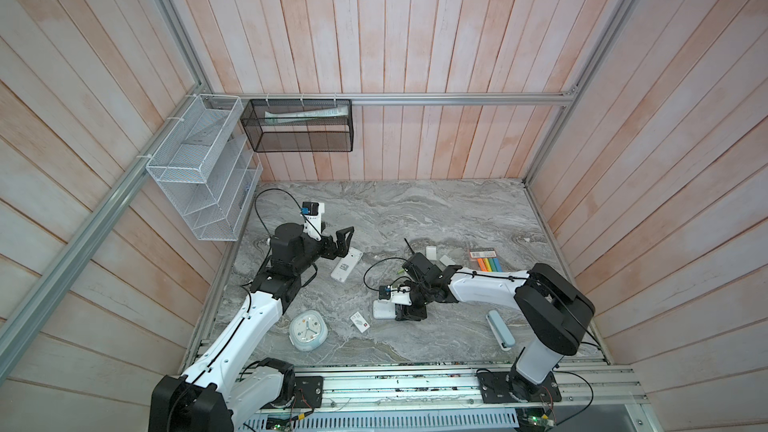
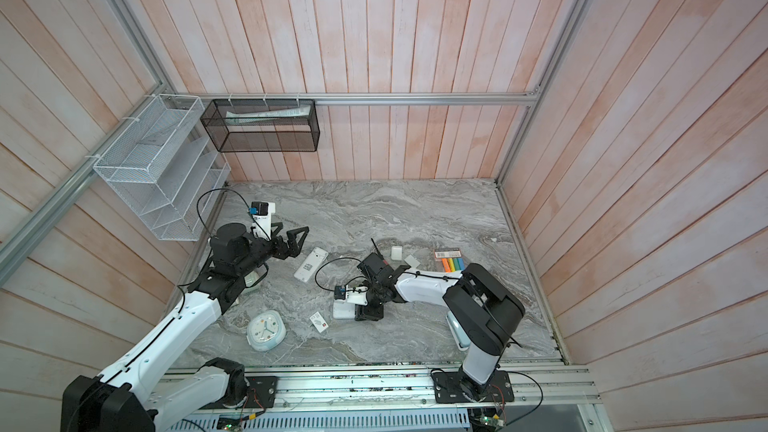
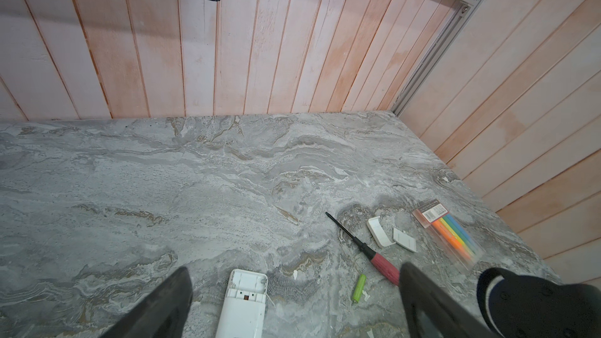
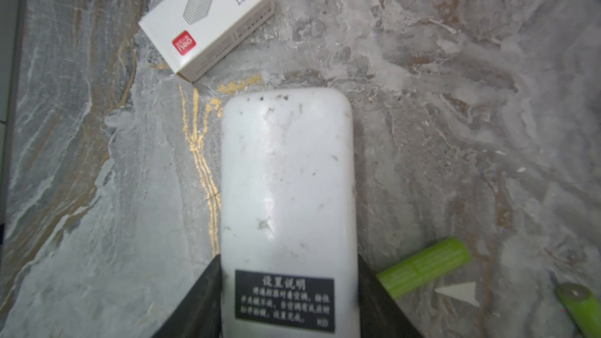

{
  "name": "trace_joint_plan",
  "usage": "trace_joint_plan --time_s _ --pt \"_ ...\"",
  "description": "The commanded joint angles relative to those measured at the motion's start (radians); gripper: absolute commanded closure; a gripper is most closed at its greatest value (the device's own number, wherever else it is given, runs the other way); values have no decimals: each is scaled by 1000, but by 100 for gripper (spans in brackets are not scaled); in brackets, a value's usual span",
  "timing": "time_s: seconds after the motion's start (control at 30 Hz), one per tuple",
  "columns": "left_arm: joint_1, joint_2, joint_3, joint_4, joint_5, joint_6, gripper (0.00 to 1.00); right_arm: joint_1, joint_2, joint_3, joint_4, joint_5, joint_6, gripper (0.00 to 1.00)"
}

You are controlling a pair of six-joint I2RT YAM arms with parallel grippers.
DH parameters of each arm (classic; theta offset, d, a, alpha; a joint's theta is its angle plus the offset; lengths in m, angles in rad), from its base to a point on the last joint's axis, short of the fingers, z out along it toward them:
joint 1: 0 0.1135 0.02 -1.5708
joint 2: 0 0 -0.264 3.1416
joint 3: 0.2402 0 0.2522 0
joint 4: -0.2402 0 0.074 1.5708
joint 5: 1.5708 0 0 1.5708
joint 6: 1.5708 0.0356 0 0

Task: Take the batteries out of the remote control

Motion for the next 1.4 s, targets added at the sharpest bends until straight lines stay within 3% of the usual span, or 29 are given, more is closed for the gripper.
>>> trace_joint_plan --time_s 0.0,0.2,0.4,0.67,1.1,1.37 --pt "3 7 -13 1 -9 19 0 -7 34 31 -43 -4 -28 54" --pt "3 13 -13 -4 -8 29 0 -16 73 62 -54 20 -47 45" --pt "3 21 -13 -10 -11 32 0 -25 107 104 -62 21 -25 43" --pt "3 24 -16 -17 -10 32 0 -26 142 140 -84 19 38 24" --pt "3 28 -14 -20 -12 30 0 -28 149 148 26 44 282 32" --pt "3 30 -9 -23 -13 33 0 -27 191 153 120 137 457 42"
